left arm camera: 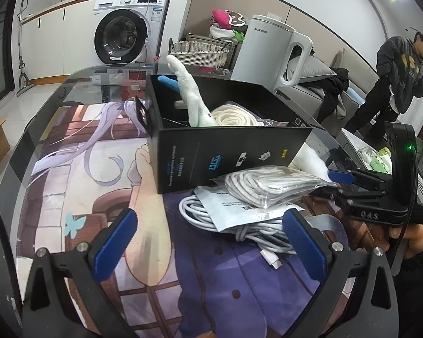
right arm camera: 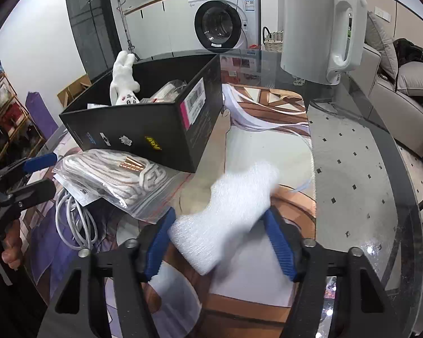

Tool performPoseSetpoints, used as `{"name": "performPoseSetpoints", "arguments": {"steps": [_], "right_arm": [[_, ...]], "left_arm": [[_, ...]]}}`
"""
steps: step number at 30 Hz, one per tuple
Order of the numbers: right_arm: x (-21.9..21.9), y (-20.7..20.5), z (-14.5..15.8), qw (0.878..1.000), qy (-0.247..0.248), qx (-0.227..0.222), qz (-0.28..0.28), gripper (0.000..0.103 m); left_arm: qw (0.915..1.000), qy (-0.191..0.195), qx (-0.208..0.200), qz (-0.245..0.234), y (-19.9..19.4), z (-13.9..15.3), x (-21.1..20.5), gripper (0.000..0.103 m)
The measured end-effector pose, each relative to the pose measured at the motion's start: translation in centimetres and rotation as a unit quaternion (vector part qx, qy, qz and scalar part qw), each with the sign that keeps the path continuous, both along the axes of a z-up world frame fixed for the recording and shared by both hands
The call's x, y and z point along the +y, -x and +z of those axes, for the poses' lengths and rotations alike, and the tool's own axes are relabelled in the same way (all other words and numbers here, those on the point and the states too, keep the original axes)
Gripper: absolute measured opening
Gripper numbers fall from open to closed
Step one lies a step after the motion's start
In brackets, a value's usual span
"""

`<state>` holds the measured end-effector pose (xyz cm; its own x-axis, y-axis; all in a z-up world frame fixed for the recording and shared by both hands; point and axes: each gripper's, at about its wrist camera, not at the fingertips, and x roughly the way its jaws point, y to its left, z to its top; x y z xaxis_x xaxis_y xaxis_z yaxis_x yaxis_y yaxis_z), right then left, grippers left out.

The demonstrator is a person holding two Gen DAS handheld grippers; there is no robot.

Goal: Organize soft objects
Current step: 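Grasp the white foam piece with the right gripper while the left gripper grasps the coiled white cable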

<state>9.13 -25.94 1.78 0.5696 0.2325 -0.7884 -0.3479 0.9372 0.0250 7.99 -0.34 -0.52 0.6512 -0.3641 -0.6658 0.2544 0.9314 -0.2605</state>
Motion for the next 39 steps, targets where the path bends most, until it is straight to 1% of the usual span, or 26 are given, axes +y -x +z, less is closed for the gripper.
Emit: {"name": "performPoseSetpoints", "arguments": {"steps": [1, 2, 3, 6, 8, 10, 15, 21, 24, 26, 28, 30, 34, 37, 39], "right_arm": [[-0.2, 0.0, 0.1, 1.0, -0.007, 0.001, 0.0, 0.048], [-0.5, 0.1, 0.1, 1.0, -0.013, 0.0, 0.0, 0.031], [-0.6, 0.1, 0.2, 1.0, -0.014, -0.001, -0.002, 0.033], [-1.1, 0.4, 0.3, 1.0, -0.021, -0.007, -0.003, 0.033], [-1.4, 0.6, 0.5, 1.0, -0.027, -0.011, -0.002, 0.033], [-1.6, 1.0, 0.9, 0.999, -0.028, -0.022, 0.001, 0.033], [-2.1, 1.9, 1.8, 0.998, -0.042, -0.05, 0.004, 0.033], [-2.2, 2.5, 2.3, 0.997, -0.048, -0.062, 0.011, 0.033], [-2.2, 2.6, 2.3, 0.997, -0.048, -0.063, 0.011, 0.033], [-2.0, 2.6, 2.3, 0.997, -0.048, -0.064, 0.012, 0.033], [-1.9, 2.6, 2.3, 0.997, -0.048, -0.065, 0.013, 0.033], [-1.8, 2.6, 2.4, 0.997, -0.047, -0.066, 0.014, 0.033], [-1.7, 2.7, 2.6, 0.996, -0.047, -0.069, 0.015, 0.033], [-1.6, 2.8, 2.8, 0.996, -0.049, -0.072, 0.016, 0.033], [-1.3, 2.9, 2.9, 0.996, -0.051, -0.077, 0.018, 0.033]], "left_arm": [[1.0, 0.004, 0.001, -0.002, 0.0, 0.1, 0.0, 0.103], [1.0, 0.009, 0.003, -0.004, -0.1, 0.1, -0.1, 0.103], [0.9999, 0.013, 0.004, -0.006, -0.1, 0.2, -0.2, 0.103], [0.9997, 0.022, 0.005, -0.009, 0.1, 0.4, -0.3, 0.103], [0.9991, 0.038, 0.013, -0.017, 0.1, 0.4, -0.4, 0.103], [0.9986, 0.046, 0.016, -0.022, 0.1, 0.5, -0.6, 0.103], [0.9987, 0.034, 0.025, -0.028, 0.2, 0.3, -1.6, 0.103], [0.9977, 0.027, 0.049, -0.037, -0.2, -0.2, -3.0, 0.103], [0.9969, 0.025, 0.069, -0.029, -0.8, -0.6, -3.8, 0.103], [0.9962, 0.022, 0.083, -0.015, -1.3, -1.0, -4.3, 0.103], [0.9964, 0.009, 0.084, -0.008, -1.6, -1.0, -4.9, 0.103], [0.9963, -0.005, 0.084, -0.013, -1.2, -1.0, -5.2, 0.103], [0.9959, -0.018, 0.088, -0.004, -0.1, -0.8, -3.5, 0.103], [0.9961, -0.008, 0.088, 0.004, 0.3, -1.1, -1.4, 0.103], [0.9962, -0.009, 0.087, 0.006, 0.5, -1.1, -0.9, 0.103]]}}
